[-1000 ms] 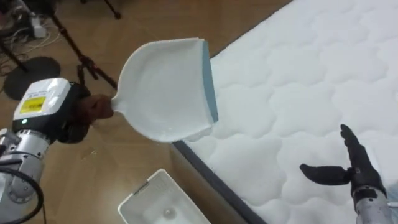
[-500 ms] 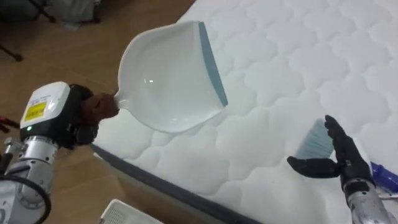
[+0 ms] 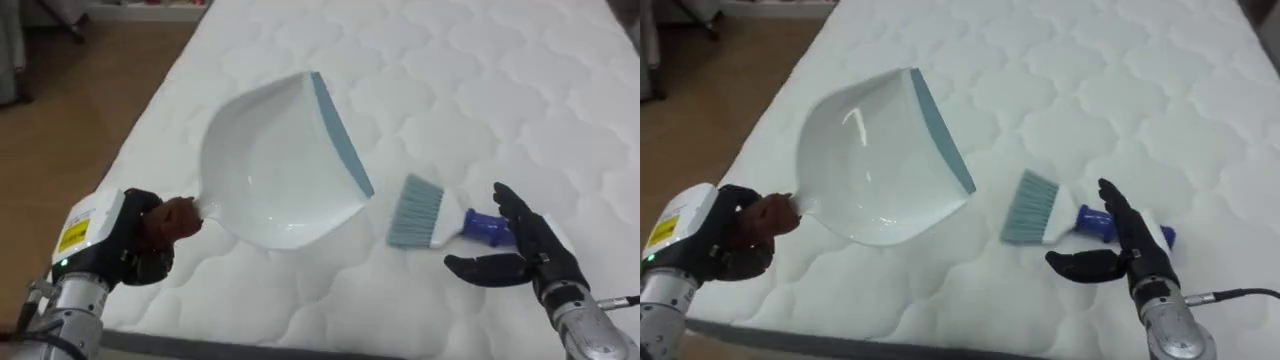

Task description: Clean bed

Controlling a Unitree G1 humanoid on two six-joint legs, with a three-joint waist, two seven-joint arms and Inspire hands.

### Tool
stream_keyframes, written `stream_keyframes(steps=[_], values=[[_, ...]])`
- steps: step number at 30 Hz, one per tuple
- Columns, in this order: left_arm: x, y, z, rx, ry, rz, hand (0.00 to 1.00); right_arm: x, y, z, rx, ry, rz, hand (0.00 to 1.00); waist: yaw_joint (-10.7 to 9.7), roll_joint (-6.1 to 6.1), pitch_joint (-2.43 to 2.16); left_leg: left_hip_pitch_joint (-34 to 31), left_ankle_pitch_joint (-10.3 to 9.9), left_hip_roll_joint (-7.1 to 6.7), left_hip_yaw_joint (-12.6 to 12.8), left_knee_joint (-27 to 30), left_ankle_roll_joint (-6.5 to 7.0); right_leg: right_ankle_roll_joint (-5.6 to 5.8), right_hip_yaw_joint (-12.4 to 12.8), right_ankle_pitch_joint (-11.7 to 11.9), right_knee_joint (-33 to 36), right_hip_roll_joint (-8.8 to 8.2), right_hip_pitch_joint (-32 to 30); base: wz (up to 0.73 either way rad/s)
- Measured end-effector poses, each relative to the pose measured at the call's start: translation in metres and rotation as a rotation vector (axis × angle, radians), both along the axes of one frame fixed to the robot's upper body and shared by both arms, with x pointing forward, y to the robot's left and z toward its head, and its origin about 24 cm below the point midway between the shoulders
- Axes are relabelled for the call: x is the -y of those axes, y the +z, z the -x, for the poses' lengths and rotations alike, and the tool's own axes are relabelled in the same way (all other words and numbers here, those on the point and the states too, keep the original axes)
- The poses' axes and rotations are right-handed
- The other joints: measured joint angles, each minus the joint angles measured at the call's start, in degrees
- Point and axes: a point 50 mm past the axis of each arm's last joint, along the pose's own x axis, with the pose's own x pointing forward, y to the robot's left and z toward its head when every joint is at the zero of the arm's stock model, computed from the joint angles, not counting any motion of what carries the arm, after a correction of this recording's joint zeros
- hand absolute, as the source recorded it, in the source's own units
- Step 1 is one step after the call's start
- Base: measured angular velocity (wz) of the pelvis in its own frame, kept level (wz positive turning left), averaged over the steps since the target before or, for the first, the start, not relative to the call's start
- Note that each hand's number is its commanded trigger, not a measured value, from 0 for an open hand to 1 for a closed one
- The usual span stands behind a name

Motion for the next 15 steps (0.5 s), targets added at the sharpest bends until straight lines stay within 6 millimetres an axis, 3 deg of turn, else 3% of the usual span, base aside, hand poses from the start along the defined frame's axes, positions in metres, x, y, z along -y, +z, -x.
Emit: stream_keyframes(steps=[2,3,7,15], values=[[0.002,0.001,-0.001,0.016,-0.015,0.01,0.45,-0.002,-0.001,0.0,0.0,0.0,-0.007,0.0,-0.79,0.02,0.06,1.48,0.0,-0.07,0.0,-1.85,0.0,-0.14,1.9,0.21,0.84,1.01,-0.56,-0.67],[0.003,0.002,-0.001,0.021,-0.021,0.015,0.0,-0.002,-0.001,0.0,0.002,-0.004,-0.008,0.0,-0.88,-0.05,0.12,1.92,0.0,-0.07,0.02,-2.48,0.0,-0.18,2.4,0.25,0.87,1.34,-0.64,-0.52],[0.006,0.003,-0.001,0.04,-0.045,0.037,0.0,-0.009,0.0,-0.002,0.025,-0.014,-0.024,0.0,-2.02,-0.61,0.31,2.27,-0.12,-0.1,0.65,-3.98,-0.21,-0.06,3.76,0.75,0.96,2.13,-1.72,-0.19],[0.006,-0.002,0.0,0.056,0.002,0.108,0.0,-0.022,-0.003,-0.002,0.03,-0.003,-0.004,0.0,-2.65,-1.05,0.88,2.84,-0.76,-1.13,0.71,-4.03,0.09,0.88,4.2,0.33,3.32,1.49,-2.36,-0.02]])
